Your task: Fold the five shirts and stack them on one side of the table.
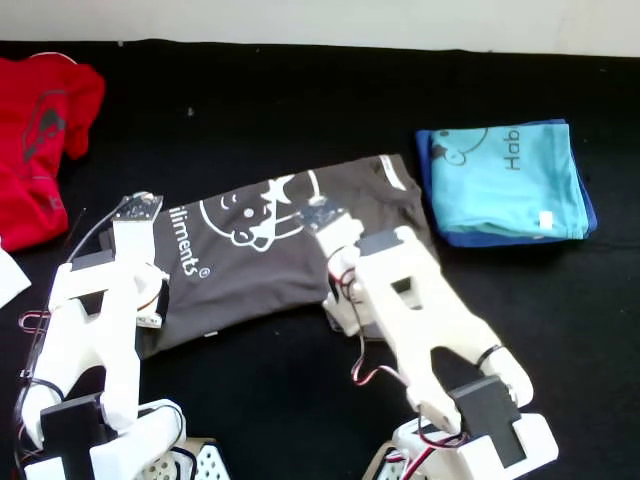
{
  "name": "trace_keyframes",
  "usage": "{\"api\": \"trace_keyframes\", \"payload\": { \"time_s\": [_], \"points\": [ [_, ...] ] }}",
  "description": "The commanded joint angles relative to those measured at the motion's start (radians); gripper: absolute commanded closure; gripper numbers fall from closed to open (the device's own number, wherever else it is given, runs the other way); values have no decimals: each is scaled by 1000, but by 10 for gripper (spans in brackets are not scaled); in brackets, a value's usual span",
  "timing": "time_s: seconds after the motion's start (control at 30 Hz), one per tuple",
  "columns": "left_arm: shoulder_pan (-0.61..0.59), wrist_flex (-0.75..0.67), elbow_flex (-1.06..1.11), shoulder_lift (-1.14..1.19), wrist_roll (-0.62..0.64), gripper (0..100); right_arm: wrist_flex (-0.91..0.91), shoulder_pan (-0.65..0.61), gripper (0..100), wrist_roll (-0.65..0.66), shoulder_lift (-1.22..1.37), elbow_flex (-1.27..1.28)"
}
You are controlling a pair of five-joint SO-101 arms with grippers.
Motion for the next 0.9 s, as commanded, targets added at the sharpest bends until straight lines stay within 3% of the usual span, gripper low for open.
{"api": "trace_keyframes", "payload": {
  "time_s": [0.0, 0.13, 0.3, 0.4, 0.53, 0.63, 0.87],
  "points": [
    [-13, -21, 4, 8, 12, 991, -68, -59, 991, 9, -2, 10],
    [-13, -21, 4, 8, 14, 991, -65, -65, 991, 9, -13, -13],
    [-13, -34, 4, 8, 14, 991, 145, -27, 969, 9, -15, -145],
    [-13, -34, 4, 8, 14, 991, 309, -7, 852, 25, -15, -239],
    [-13, -34, 4, 8, 14, 991, 430, -19, 711, 180, -10, -268],
    [-13, -34, 4, 8, 14, 991, 406, -35, 710, 204, -5, -197],
    [-13, -34, 4, 7, 14, 991, 137, -56, 710, 199, -2, -15]
  ]
}}
